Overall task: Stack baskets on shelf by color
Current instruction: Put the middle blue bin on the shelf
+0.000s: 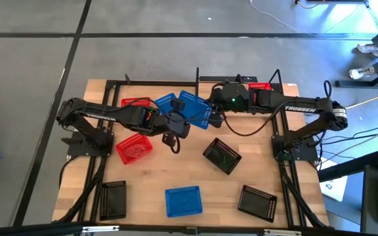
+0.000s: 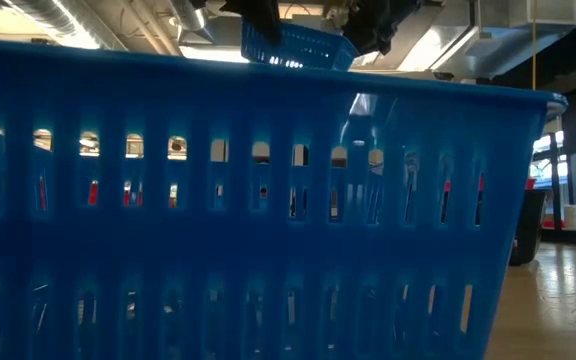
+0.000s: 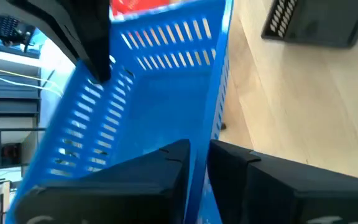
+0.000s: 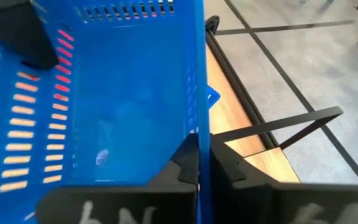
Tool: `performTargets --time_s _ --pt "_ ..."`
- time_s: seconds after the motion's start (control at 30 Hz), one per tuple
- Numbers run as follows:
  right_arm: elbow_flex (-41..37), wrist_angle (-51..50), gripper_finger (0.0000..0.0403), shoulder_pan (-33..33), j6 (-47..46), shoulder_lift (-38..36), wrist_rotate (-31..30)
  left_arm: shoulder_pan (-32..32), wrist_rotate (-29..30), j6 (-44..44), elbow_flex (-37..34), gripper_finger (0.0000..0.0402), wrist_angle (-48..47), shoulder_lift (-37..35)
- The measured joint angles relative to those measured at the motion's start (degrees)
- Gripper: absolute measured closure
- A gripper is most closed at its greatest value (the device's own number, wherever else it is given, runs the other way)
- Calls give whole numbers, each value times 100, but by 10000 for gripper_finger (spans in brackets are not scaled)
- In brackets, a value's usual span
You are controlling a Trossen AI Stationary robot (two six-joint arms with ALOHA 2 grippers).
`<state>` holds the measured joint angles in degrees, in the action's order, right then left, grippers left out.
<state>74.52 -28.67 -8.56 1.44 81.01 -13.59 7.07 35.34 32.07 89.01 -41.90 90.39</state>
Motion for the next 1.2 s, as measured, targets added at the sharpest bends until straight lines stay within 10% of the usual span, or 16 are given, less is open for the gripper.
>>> performTargets --time_s 0.6,0.9,1.2 --pt "-9 -443 401 -185 -416 11 -729 520 62 -47 9 331 540 -7" --pt "-9 -2181 402 -638 -3023 -327 -1037 832 1623 -876 7 334 533 -124" --pt "-9 -3449 401 -1369 -4373 -518 -911 866 1863 -1098 8 334 533 -213"
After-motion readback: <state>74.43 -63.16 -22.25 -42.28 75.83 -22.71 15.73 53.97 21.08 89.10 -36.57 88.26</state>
